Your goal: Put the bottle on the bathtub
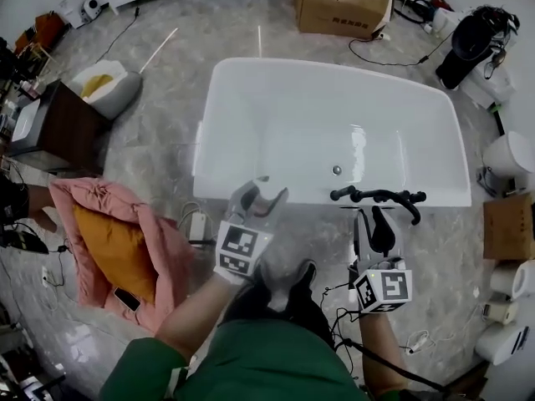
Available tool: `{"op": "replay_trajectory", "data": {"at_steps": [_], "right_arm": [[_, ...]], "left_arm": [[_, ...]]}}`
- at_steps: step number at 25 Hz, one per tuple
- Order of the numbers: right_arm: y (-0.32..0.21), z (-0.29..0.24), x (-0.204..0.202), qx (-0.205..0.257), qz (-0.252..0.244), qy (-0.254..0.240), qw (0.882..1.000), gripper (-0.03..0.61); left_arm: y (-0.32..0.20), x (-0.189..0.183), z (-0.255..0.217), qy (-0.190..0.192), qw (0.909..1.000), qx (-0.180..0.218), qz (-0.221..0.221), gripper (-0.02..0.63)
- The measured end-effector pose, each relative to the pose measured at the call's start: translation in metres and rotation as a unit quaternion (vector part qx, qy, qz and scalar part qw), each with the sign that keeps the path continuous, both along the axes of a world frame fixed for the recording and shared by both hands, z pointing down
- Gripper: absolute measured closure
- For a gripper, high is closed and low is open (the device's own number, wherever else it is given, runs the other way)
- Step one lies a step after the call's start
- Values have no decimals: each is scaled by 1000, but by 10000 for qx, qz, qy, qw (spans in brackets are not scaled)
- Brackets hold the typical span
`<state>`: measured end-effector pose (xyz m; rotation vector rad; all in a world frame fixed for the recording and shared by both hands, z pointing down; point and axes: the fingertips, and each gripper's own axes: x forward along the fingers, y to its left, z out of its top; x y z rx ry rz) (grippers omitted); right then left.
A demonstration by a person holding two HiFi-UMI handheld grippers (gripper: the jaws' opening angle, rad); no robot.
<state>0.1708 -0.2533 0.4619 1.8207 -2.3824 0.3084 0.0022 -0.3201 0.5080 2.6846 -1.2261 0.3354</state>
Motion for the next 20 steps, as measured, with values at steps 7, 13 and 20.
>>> {"op": "replay_trajectory", "data": {"at_steps": [7, 13, 20], "right_arm": [[-32, 21, 25, 80, -314, -177, 9993, 456], [-39, 59, 34, -138, -511, -289, 9982, 457], [-59, 76, 54, -151, -486, -294, 9983, 457]], "left_arm": [[-23, 23, 35, -63, 9995, -102, -303, 433], [-46, 40, 65, -53, 9992, -145, -378, 433], [-75, 53, 108, -100, 9985, -255, -472, 433]]}}
